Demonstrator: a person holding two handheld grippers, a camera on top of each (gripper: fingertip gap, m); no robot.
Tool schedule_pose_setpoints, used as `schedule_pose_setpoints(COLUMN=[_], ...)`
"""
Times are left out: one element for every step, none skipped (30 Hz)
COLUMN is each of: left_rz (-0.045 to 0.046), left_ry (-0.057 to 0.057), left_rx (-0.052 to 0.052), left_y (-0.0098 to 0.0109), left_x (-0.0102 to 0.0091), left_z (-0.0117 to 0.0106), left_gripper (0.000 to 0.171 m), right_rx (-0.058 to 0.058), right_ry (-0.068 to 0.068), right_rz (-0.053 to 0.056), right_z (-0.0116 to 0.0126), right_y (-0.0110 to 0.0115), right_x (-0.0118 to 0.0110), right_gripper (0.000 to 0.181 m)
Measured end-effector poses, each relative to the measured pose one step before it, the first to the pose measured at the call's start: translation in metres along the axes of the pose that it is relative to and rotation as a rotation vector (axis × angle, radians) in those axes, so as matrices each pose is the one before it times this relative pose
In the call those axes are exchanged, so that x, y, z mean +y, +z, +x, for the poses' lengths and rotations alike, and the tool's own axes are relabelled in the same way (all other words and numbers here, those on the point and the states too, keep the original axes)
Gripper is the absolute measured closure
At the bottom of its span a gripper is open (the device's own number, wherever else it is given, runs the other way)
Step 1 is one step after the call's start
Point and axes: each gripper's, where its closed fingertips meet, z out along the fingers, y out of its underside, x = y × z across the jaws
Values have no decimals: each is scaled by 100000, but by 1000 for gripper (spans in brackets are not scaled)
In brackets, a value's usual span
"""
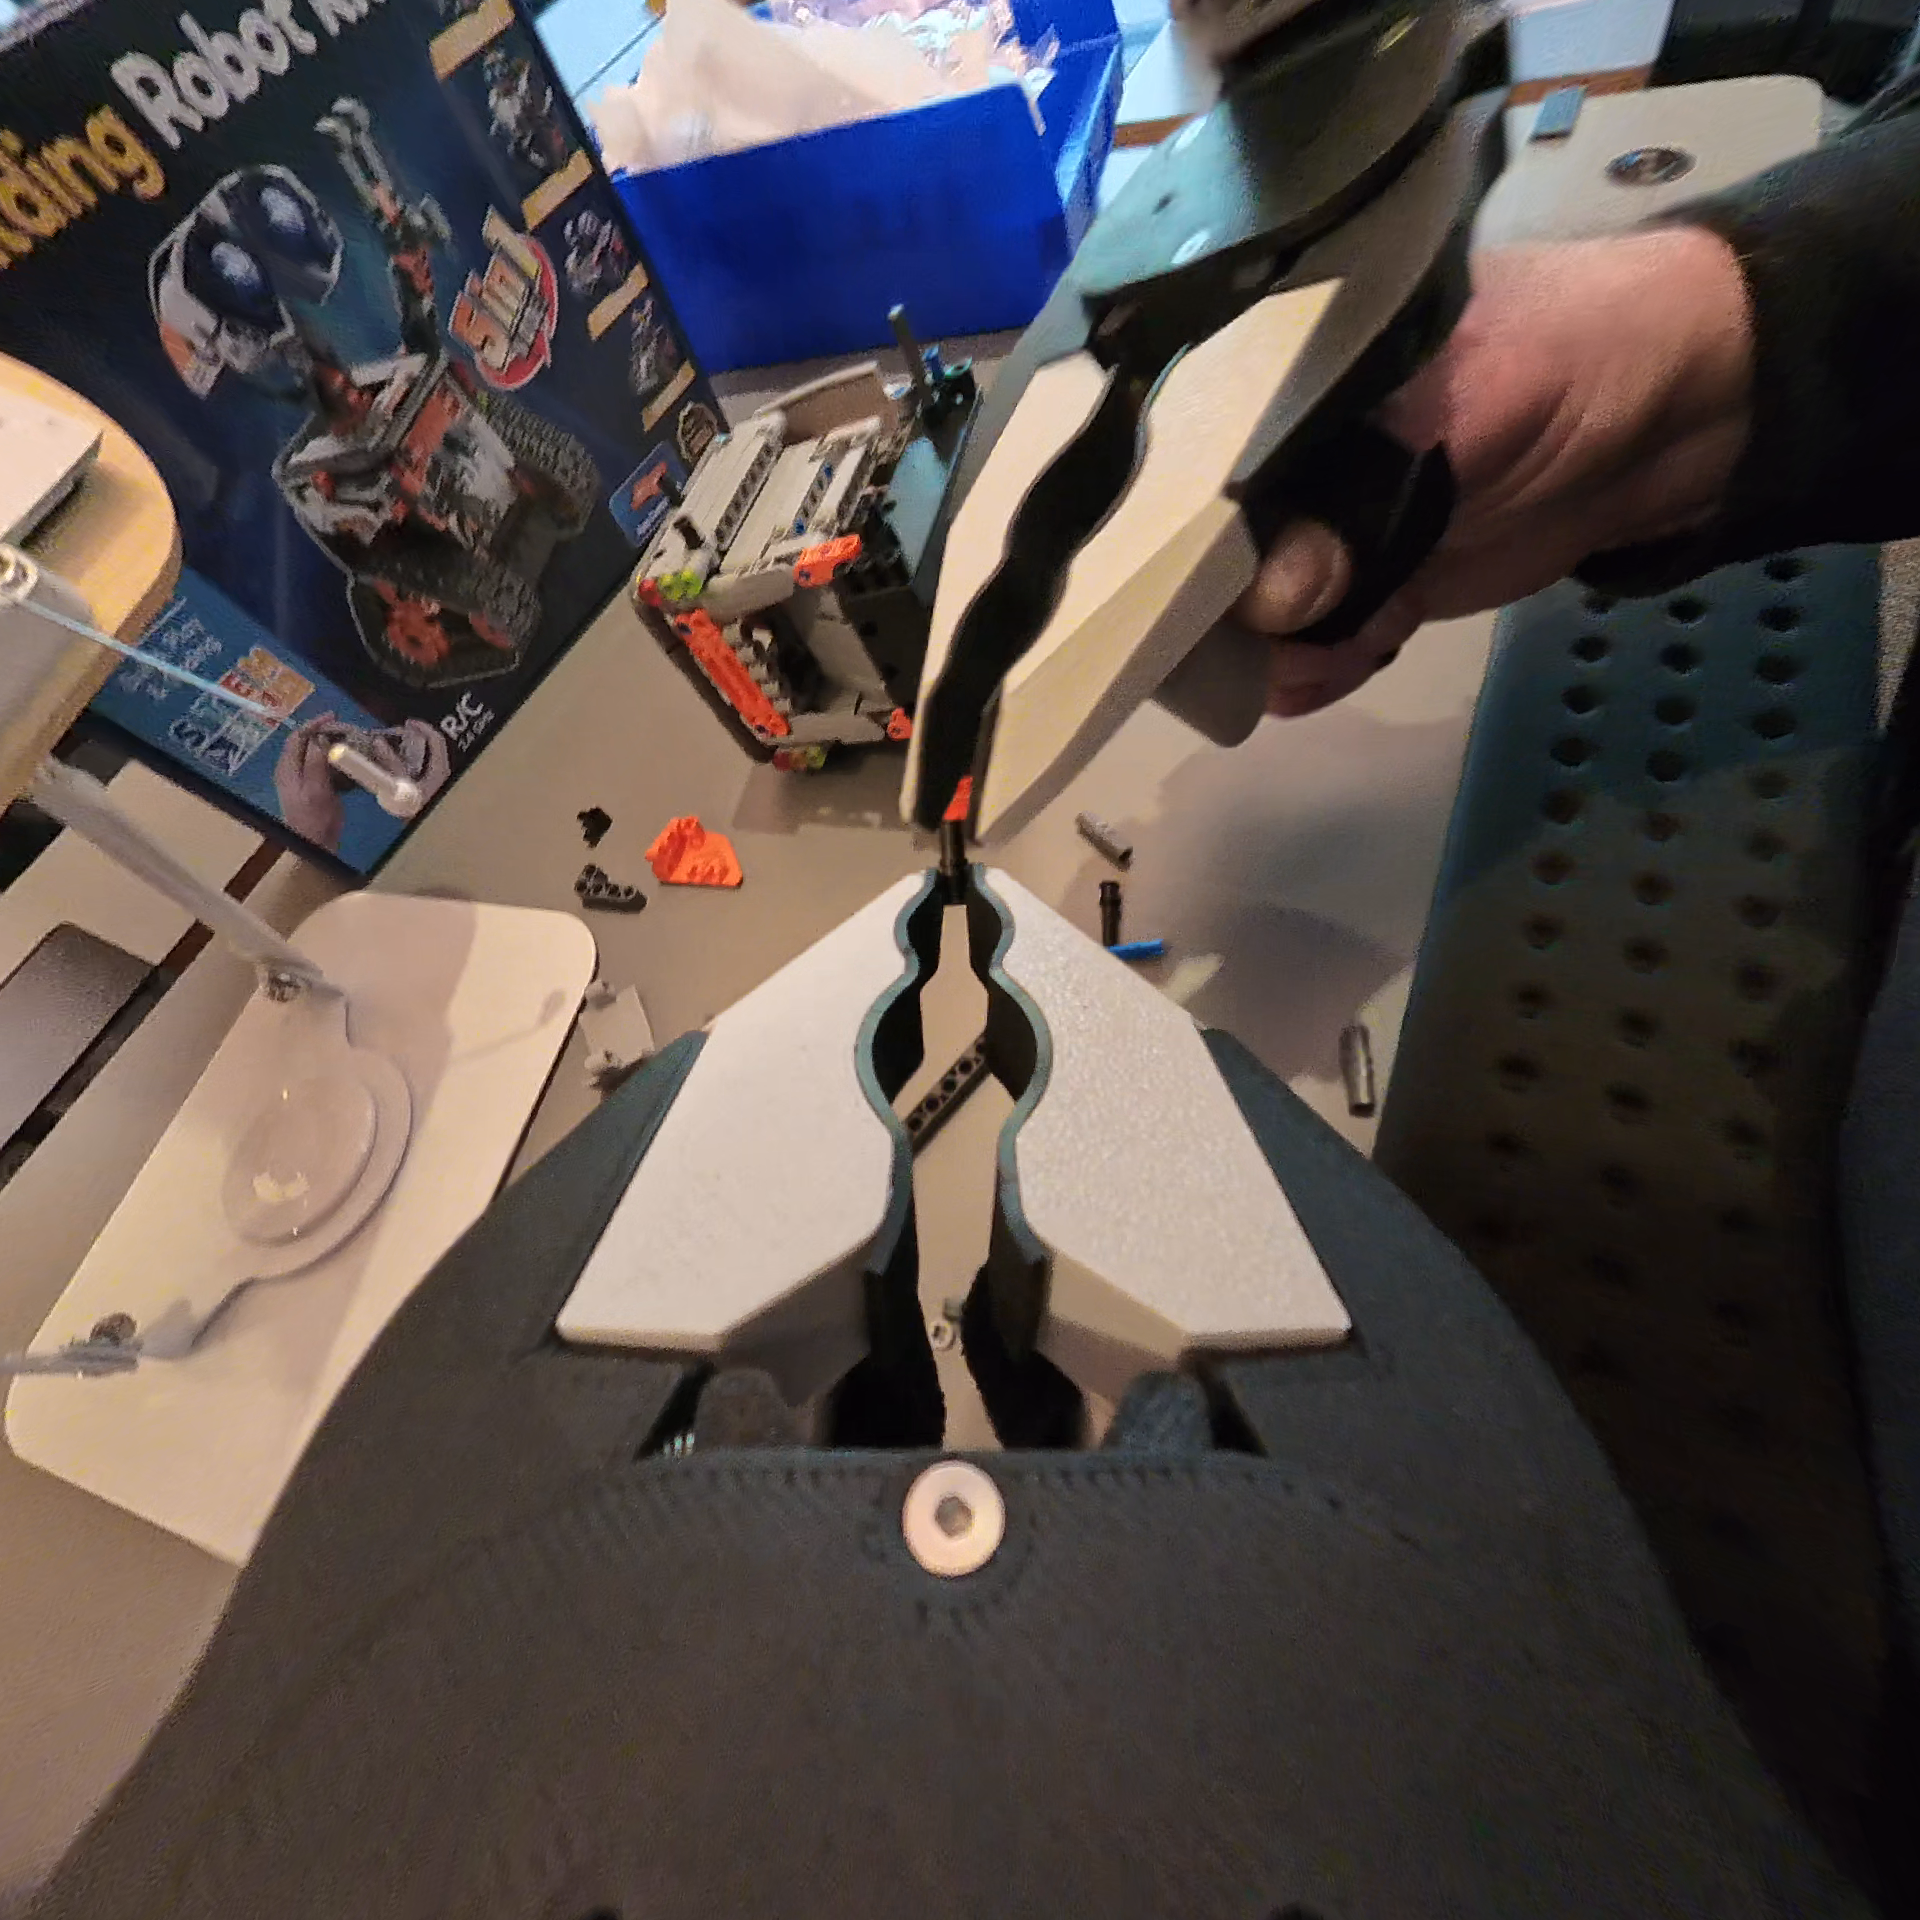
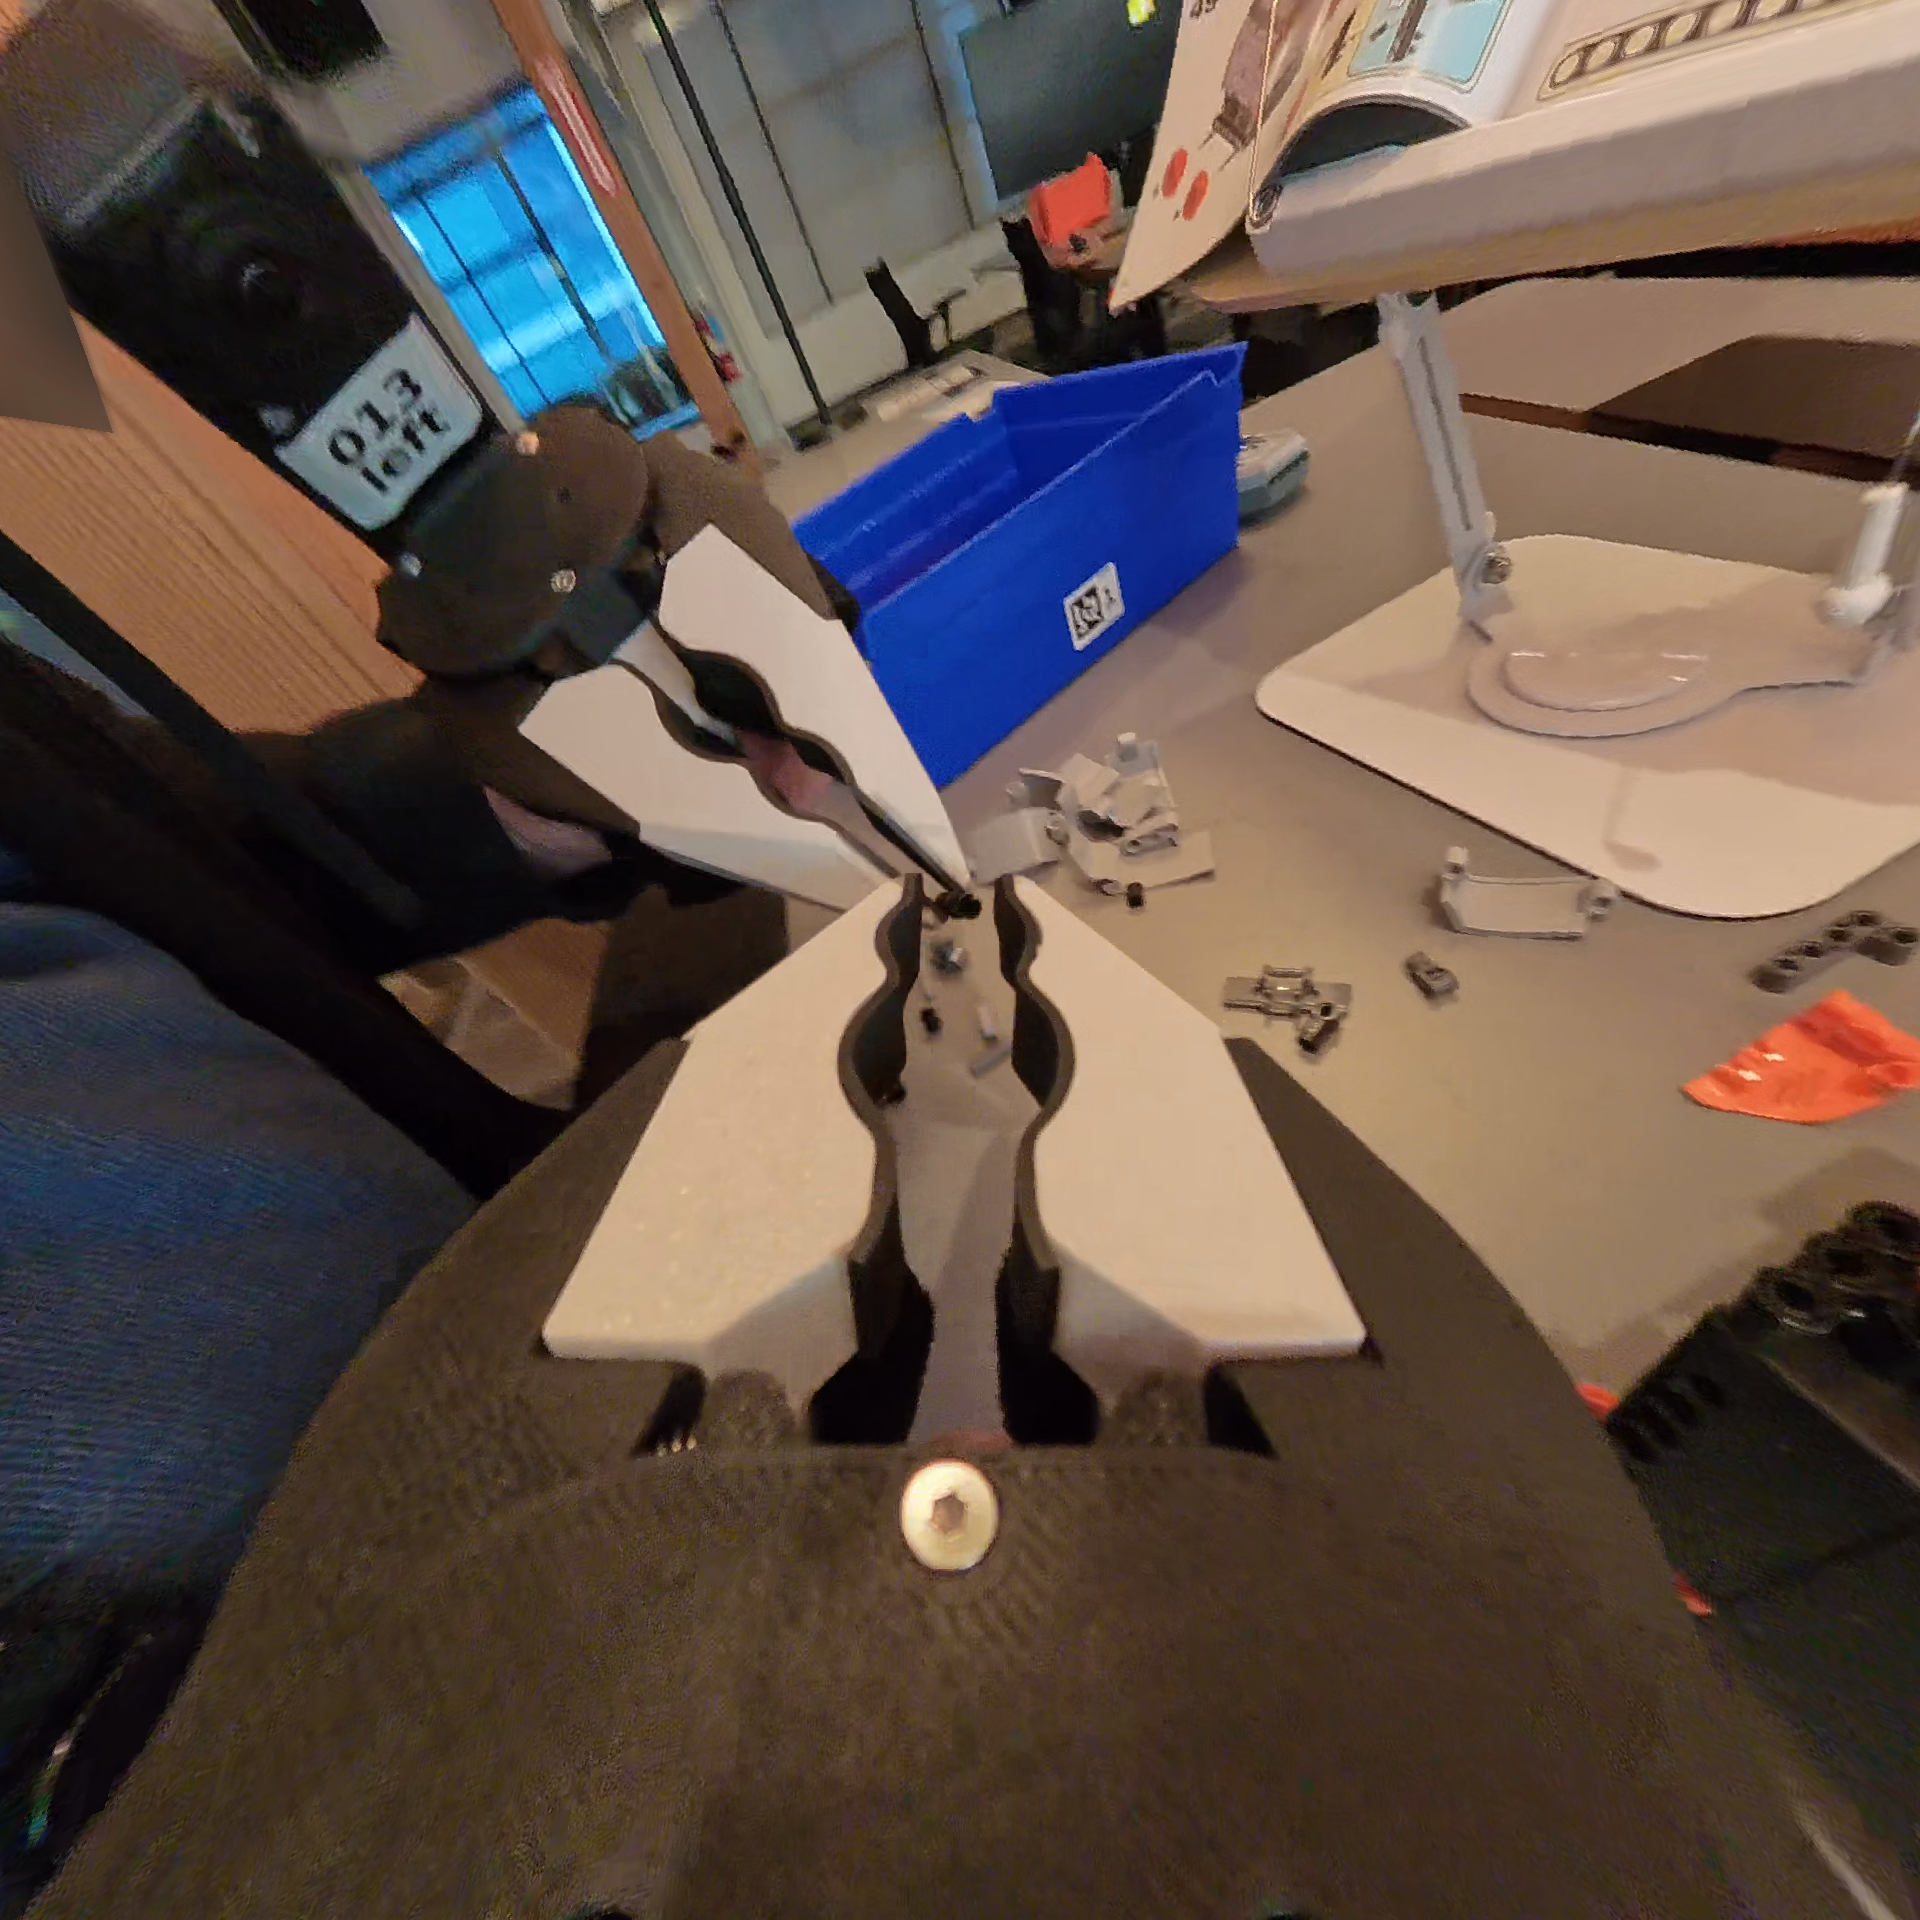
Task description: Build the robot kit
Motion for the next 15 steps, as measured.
schedule_pose_setpoints(left_rz=[1670,762,911,547,329,466,258,461,250,-195,-218,-334,43,61,163], left_ry=[165,307,-89,-247,316,725,409,167,532,1251,1336,862,799,421,-28], left_rx=[731,-96,347,452,331,-19,-148,-211,-110,-161,46,6,-372,-245,-75], left_y=[-35,-42,-71,-22,3,24,36,21,19,24,54,47,27,24,28], left_x=[-463,-249,-243,-169,-89,-87,-76,-137,-114,-52,-56,-18,-42,-49,-34], left_z=[156,-11,14,24,50,44,22,-11,-21,17,82,69,1,-8,0], left_gripper=[168,168,168,169,169,168,169,169,168,168,168,168,168,168,168], right_rx=[-2770,-2106,-1427,-1138,-794,-551,-830,-1245,-1100,-282,217,-12,-346,31,285], right_ry=[3375,2006,1185,845,488,136,807,1874,1864,776,74,477,620,-59,-225], right_rz=[1550,1295,901,404,-219,-251,180,770,865,824,439,144,174,160,205], right_z=[-167,-153,-123,-102,-72,-23,-24,-41,-24,-1,32,24,-28,-5,9], right_y=[-53,-96,-101,-68,-73,-64,-64,-75,-60,-59,-39,-48,-48,-39,-33], right_x=[-182,-172,-129,-97,-41,-45,-65,-101,-86,-52,-25,10,-32,-22,-22], right_gripper=[171,172,174,174,173,173,174,174,175,178,178,178,179,179,179])
